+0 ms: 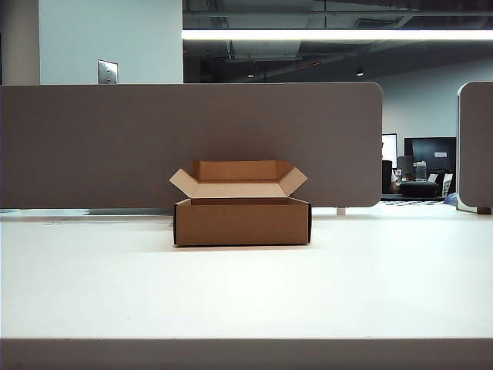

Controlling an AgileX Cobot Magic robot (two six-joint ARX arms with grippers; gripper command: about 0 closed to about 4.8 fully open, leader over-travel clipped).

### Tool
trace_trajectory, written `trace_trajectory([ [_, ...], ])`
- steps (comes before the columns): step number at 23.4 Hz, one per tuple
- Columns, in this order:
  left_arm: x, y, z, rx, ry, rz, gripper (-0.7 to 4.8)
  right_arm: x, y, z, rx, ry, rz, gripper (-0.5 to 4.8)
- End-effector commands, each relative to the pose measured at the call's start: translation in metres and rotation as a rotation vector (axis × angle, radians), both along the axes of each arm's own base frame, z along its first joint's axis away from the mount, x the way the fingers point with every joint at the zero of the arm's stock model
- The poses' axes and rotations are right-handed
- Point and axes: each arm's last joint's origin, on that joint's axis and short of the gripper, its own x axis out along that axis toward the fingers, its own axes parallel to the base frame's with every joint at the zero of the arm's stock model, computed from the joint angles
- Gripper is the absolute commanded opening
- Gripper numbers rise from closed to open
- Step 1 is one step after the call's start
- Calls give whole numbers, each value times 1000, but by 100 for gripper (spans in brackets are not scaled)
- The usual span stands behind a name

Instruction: Pick up all the paper balls on the table and put them in the paper box.

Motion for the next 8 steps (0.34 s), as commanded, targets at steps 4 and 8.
trace_trajectory([
  [4, 0, 0, 1, 1, -7, -4, -5, 4, -18, 0, 1, -13, -200, 21],
  [8, 0, 0, 1, 1, -6, -4, -5, 5, -19, 0, 1, -13, -213, 21],
])
